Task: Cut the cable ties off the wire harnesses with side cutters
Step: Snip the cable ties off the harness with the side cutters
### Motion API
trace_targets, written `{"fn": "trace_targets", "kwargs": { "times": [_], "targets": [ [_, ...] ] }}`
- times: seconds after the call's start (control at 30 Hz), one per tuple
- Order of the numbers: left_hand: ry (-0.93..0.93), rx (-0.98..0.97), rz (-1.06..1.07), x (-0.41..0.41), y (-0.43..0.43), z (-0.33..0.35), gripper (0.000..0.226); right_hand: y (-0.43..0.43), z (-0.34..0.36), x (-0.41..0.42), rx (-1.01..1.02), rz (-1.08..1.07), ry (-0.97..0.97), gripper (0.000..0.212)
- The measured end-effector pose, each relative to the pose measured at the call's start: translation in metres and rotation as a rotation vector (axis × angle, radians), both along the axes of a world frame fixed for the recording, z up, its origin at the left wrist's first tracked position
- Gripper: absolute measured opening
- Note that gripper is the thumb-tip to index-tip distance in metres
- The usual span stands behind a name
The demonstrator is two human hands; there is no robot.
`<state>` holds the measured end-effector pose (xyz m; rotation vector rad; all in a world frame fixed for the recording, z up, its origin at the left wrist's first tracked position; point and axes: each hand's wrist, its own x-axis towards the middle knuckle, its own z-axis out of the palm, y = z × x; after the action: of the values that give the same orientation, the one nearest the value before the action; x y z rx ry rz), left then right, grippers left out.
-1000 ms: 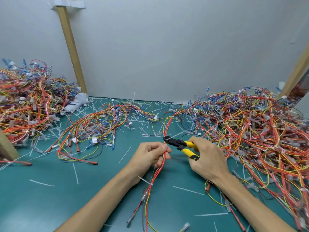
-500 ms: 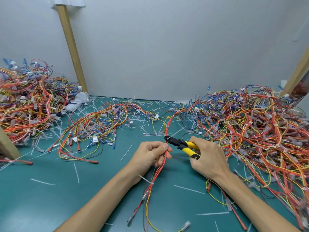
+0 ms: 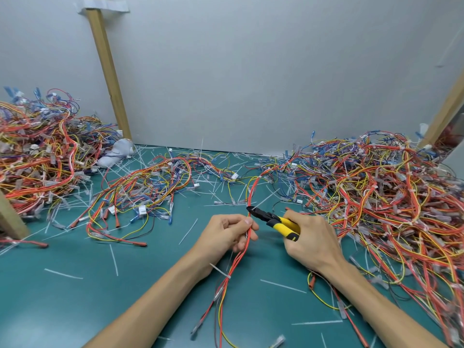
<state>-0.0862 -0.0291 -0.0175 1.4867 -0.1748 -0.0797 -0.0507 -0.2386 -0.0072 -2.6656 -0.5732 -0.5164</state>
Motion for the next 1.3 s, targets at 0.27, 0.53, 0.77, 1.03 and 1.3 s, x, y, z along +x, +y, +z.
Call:
{"fn": "trace_targets", "kwargs": {
  "times": [0.27,0.53,0.77,1.03,1.3],
  "targets": [
    [0.044,-0.018,0.022,-0.0009,-0.0004,0.0029,0.024,0.0008,-0.001,-0.0014,0.005,-0.005,-0.061,0.016],
    [0.032,0.048,0.02,-0.0034,-0.0006,0.0059,0.025,-0.0011,-0.0053,0.0041,0.078,0.05,-0.142,0.052],
    [0.029,0.094,0.028,-0.0057,-0.0022,0.0066,0.025,0.0008,-0.0025,0.0017,0.095,0.074,-0.198,0.05],
    [0.051,0.103,0.056,-0.0056,-0.0036,0.0074,0.024,0.0016,-0.0004,0.0004,0.067,0.079,-0.194,0.048],
    [0.075,0.1,0.078,-0.0069,-0.0053,0.0078,0.022,0.0008,-0.0019,0.0,0.019,0.077,-0.145,0.054]
  ]
}}
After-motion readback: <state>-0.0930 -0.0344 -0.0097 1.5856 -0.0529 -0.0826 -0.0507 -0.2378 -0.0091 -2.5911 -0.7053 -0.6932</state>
